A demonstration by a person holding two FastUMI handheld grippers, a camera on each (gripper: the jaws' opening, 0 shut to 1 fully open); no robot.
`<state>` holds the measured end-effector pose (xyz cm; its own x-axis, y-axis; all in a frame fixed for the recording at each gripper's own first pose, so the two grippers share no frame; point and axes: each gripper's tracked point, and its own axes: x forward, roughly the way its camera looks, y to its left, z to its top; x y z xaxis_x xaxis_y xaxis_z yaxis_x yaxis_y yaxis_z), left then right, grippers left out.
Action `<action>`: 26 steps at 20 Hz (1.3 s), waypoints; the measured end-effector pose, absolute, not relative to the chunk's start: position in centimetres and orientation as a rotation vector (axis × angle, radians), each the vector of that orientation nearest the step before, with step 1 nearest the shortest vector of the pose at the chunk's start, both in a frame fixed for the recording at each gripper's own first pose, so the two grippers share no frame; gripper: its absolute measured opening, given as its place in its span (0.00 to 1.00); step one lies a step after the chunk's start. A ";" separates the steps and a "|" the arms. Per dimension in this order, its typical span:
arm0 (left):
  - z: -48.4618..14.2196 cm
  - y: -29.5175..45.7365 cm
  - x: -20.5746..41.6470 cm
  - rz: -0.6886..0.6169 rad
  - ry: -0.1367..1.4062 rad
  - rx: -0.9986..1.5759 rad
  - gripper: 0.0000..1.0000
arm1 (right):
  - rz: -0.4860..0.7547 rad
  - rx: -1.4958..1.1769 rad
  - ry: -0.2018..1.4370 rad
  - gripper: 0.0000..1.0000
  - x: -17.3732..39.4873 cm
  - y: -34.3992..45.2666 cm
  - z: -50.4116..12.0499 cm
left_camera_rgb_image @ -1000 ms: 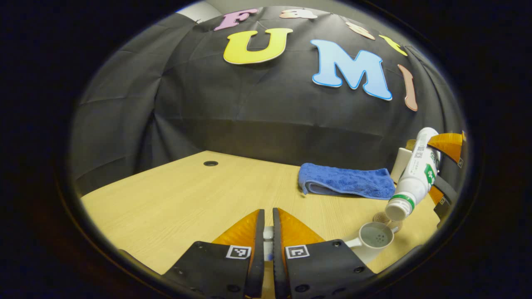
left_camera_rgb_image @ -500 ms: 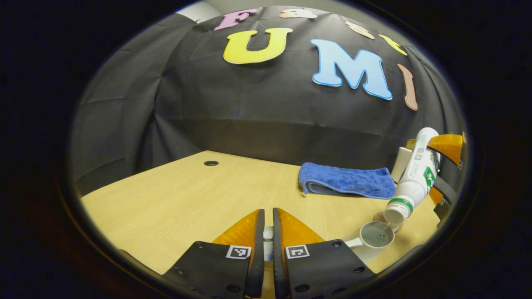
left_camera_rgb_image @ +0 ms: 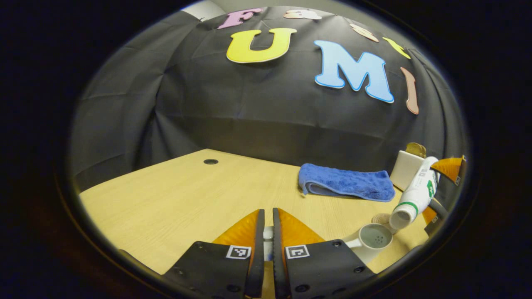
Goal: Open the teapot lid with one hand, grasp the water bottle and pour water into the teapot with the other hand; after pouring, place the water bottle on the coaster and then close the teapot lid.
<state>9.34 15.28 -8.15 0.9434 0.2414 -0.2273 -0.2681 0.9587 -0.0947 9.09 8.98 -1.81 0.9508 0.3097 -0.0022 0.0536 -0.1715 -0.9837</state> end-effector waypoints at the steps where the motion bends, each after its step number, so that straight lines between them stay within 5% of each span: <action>1: -8.1 15.1 9.4 0.256 0.215 -0.129 0.20 | 0.241 -1.682 -0.257 0.74 8.8 8.7 -2.0; 10: -8.0 14.1 9.7 0.211 0.208 -0.169 0.20 | 0.279 -1.217 -0.140 0.74 7.8 8.6 -2.7; 13: -8.1 14.0 9.7 0.212 0.209 -0.159 0.13 | 0.279 -1.076 -0.074 0.74 7.3 8.6 -4.0; 19: -7.6 13.0 9.8 0.182 0.199 -0.151 0.13 | 0.257 -0.708 0.058 0.74 7.7 8.6 -4.7; 20: -7.4 12.9 9.8 0.178 0.196 -0.148 0.20 | 0.249 -0.657 0.069 0.74 7.8 8.6 -4.7; 23: -7.0 12.3 9.6 0.160 0.180 -0.141 0.13 | 0.229 -0.547 0.088 0.74 8.2 8.6 -4.4; 26: -6.0 11.4 9.6 0.130 0.147 -0.141 0.20 | 0.239 -0.459 0.121 0.74 8.2 8.9 -5.1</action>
<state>9.60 11.35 -5.97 0.9808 0.1183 -0.1549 -0.1389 0.9817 -0.1301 8.24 8.88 -5.14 0.9650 0.2008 -0.1685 -0.2548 0.8693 -0.4236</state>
